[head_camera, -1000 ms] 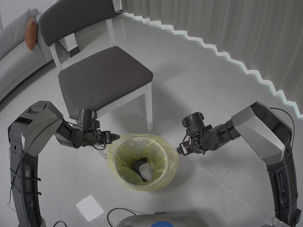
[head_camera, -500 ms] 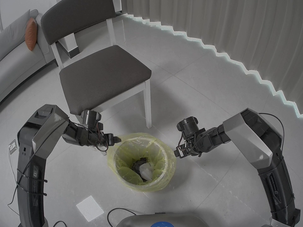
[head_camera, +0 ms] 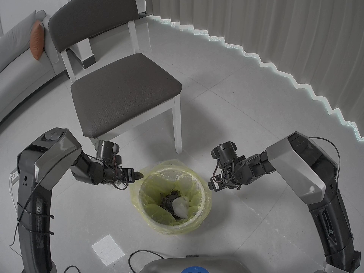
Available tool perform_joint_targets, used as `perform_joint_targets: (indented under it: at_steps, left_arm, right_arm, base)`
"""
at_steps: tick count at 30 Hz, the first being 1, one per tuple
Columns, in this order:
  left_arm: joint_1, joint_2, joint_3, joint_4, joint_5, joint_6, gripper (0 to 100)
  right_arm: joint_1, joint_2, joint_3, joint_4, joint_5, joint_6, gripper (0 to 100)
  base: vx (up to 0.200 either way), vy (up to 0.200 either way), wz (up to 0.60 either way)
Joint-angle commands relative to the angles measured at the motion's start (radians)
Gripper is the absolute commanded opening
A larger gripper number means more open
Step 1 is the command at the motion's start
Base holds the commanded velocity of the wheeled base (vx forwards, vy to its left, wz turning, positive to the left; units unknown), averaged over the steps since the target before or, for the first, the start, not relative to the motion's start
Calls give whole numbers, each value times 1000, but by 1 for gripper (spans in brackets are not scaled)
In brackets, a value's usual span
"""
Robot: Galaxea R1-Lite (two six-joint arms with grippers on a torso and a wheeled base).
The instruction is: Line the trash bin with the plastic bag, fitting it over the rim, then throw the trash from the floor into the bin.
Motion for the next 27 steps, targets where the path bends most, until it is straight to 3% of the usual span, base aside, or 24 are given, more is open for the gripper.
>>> perform_joint_targets:
  at_steps: [1,9,17,27]
  left_arm:
    - [0,-3,10,-3,8,-1,100]
    - [14,-27,95,-4,47,5,100]
    - [37,-6,117,-38,85,42,100]
    - [10,91,-41,8,86,110,100]
  right_arm:
    - [2,3,-4,1,1,-1,100]
    - [4,17,-24,15,1,-20,100]
    - [17,71,-159,152,1,-26,100]
    - [10,28,-129,150,-18,-12,100]
  base:
    - [0,0,0]
    - [0,0,0]
    - [0,0,0]
    - [0,0,0]
